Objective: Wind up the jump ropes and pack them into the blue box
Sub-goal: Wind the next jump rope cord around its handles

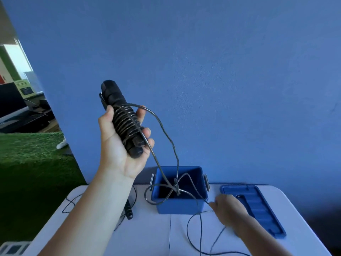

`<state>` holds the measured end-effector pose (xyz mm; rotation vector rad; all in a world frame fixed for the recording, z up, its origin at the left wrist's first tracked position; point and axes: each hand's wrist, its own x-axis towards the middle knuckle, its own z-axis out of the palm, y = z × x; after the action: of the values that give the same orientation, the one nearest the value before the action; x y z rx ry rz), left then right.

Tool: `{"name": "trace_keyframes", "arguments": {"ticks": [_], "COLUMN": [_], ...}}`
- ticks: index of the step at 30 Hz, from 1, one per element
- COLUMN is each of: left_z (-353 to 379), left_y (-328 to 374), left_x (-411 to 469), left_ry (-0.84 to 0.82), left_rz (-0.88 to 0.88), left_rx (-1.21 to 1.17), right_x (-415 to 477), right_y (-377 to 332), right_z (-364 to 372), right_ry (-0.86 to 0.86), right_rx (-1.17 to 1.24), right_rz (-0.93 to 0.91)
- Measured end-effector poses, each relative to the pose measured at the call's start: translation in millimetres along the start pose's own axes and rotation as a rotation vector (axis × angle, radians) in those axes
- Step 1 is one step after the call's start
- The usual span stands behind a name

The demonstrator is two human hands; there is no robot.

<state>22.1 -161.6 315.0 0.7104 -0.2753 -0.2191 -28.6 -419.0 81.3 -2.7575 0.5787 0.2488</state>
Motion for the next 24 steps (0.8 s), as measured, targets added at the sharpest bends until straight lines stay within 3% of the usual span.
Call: {"name": "trace_keyframes", "arguments": {"ticks": [4,7,10,13,18,20,24], "left_z": [-2.0,-2.3,-3.1,-5.0,-7.2,-7.8,-10.7], "left_y": [-7.0,-9.8,-10.4,-10.2,-10.6,-12.0,-12.1], "left_x": [1.5,1.6,2.3,3.5,3.4,4.0,6.1], "left_ry": [0.031,0.037,0.06,0.052,0.053,0.035,0.0], "left_rz": [-0.044,-0.034,-0.028,-0.021,-0.033,-0.039,-0.035], "left_rx": [-0.025,-0.003,-0.027,-0.026,-0.012,-0.01,-0.008], "right_x": [-11.4,-35.8,-51.2,-57.1,-52.7,-48.0,-46.7], "right_y": [-23.7,-51.5,-73.1,-88.3,-107.5,-114.0,-116.1], "right_z": [-30.0,-63.1,-80.4,-86.5,-82.0,-82.0,-88.9], "right_ry": [0.052,-0.105,-0.222,-0.201,0.099,0.206,0.045], "right_rx": [0.367,0.848,1.024,1.033,0.609,0.575,0.539], "right_rz": [-0.171,-0.376,-0.583,-0.633,-0.64,-0.578,-0.537]}}
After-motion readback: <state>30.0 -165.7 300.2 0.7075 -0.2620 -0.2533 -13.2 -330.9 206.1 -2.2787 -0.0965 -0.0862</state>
